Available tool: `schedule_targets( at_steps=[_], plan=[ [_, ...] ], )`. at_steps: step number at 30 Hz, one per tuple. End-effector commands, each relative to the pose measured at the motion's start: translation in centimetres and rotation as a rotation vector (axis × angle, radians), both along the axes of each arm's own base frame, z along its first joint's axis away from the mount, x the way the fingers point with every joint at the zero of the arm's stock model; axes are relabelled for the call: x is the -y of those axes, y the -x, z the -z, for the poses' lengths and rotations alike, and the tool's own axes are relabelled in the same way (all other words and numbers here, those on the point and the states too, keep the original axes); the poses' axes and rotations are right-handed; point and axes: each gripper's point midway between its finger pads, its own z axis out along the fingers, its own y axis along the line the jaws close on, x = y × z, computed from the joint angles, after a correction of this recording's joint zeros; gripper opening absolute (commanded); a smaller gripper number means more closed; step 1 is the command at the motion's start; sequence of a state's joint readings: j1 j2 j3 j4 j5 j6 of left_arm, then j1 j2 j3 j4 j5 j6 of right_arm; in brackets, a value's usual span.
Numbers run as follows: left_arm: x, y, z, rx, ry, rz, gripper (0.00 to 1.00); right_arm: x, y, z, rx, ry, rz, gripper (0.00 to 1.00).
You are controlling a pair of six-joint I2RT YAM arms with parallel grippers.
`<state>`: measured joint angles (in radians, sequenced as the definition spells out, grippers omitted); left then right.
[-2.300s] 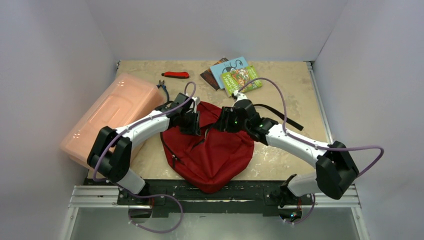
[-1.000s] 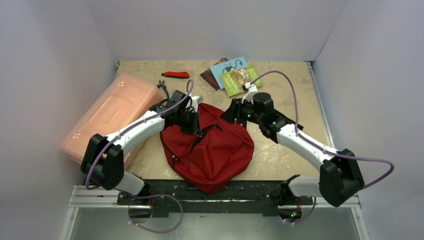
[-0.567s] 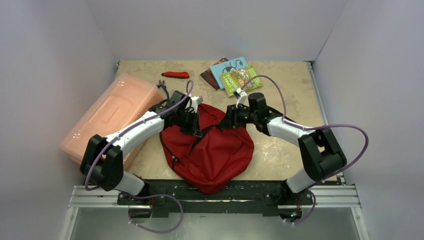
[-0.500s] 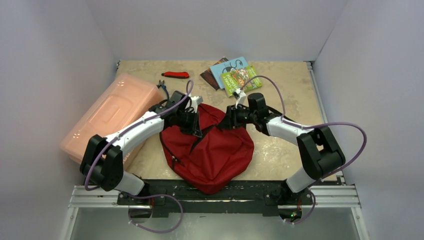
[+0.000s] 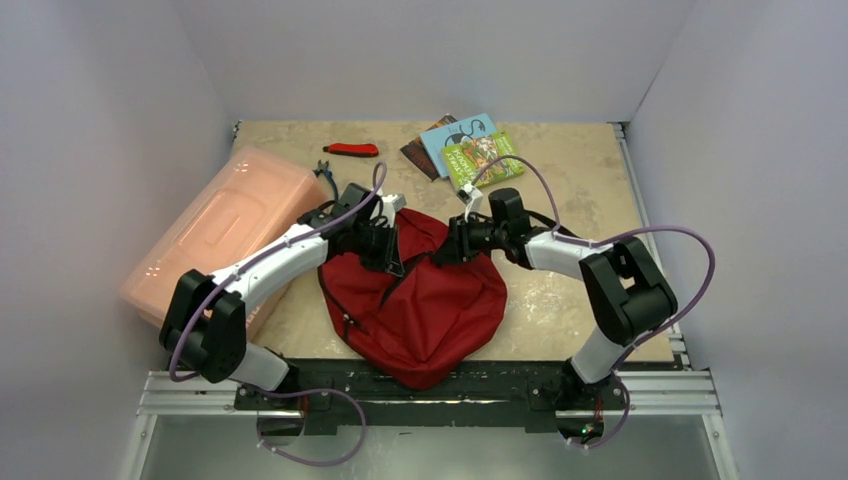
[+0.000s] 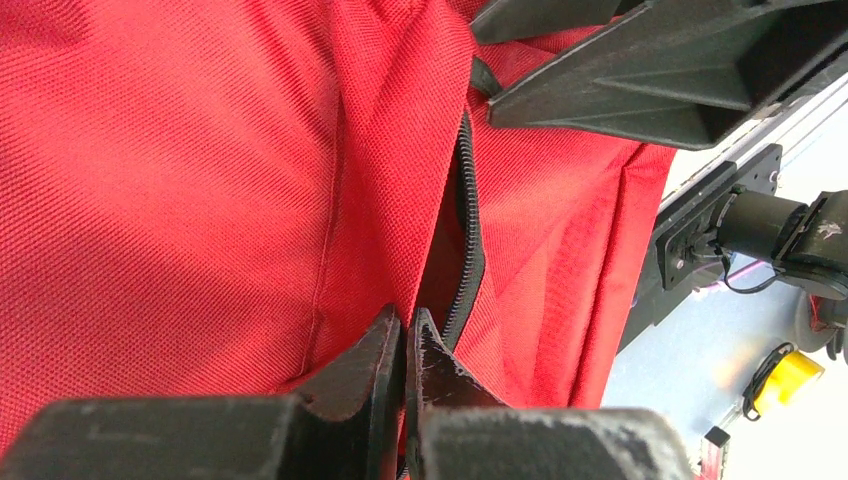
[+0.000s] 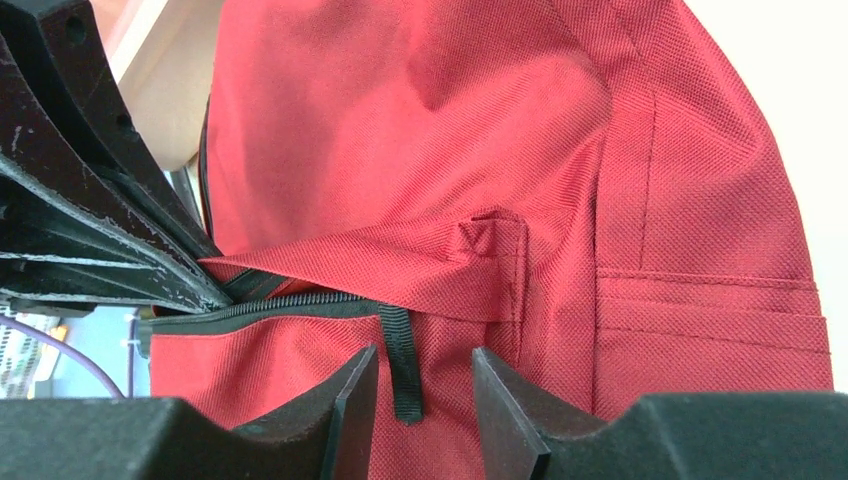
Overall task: Pack the student bag
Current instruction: Zip the student bag at the center of the board.
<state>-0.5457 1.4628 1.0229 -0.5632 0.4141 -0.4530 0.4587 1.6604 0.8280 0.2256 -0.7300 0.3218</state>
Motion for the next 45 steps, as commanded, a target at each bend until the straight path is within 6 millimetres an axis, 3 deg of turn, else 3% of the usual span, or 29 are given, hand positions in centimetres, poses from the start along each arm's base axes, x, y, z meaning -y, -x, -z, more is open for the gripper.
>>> schedule_targets(
  at_steps=[1,3,8,12,16,20,25,29,32,39,45],
  plan=[
    [0.8,0.6,-2.0,0.021,0.072,0.025,0.00,-2.0,0.1,-1.4,0.086,-0.021,-0.083,0.39],
    [0.8,0.7,-1.9,0.021,0.072,0.026,0.00,-2.4,0.3,-1.8,0.108,-0.012,-0.079,0.28],
    [0.7,0.8,-1.8,0.017,0.070,0.024,0.00,-2.6,0.3,-3.1,0.159,-0.001,-0.052,0.18],
    [0.6,0.9,-1.9,0.018,0.068,0.025,0.00,-2.0,-0.2,-4.2,0.196,0.037,0.005,0.00],
    [0.3,1.1,-2.5,0.035,0.067,0.030,0.00,-1.8,0.3,-5.4,0.160,0.047,0.015,0.00],
    [0.4,1.0,-3.9,0.069,0.091,0.035,0.21,-2.3,1.7,-5.3,0.067,0.035,-0.012,0.00],
    [1.1,0.1,-5.4,0.098,0.115,0.036,0.36,-2.1,2.1,-4.6,-0.005,0.068,0.027,0.00],
    [1.9,-1.1,-5.9,0.094,0.119,0.031,0.52,-1.8,1.8,-4.1,0.008,0.079,0.049,0.09],
    [2.5,-1.7,-6.2,0.085,0.127,0.031,0.55,-2.0,1.7,-4.1,0.009,0.092,0.054,0.14],
    [2.5,-1.7,-5.6,0.077,0.126,0.019,0.58,-2.1,2.0,-5.1,0.040,0.104,0.070,0.41],
    [2.3,-1.6,-5.8,0.086,0.133,0.010,0.58,-1.8,1.6,-4.9,0.053,0.125,0.096,0.34]
  ],
)
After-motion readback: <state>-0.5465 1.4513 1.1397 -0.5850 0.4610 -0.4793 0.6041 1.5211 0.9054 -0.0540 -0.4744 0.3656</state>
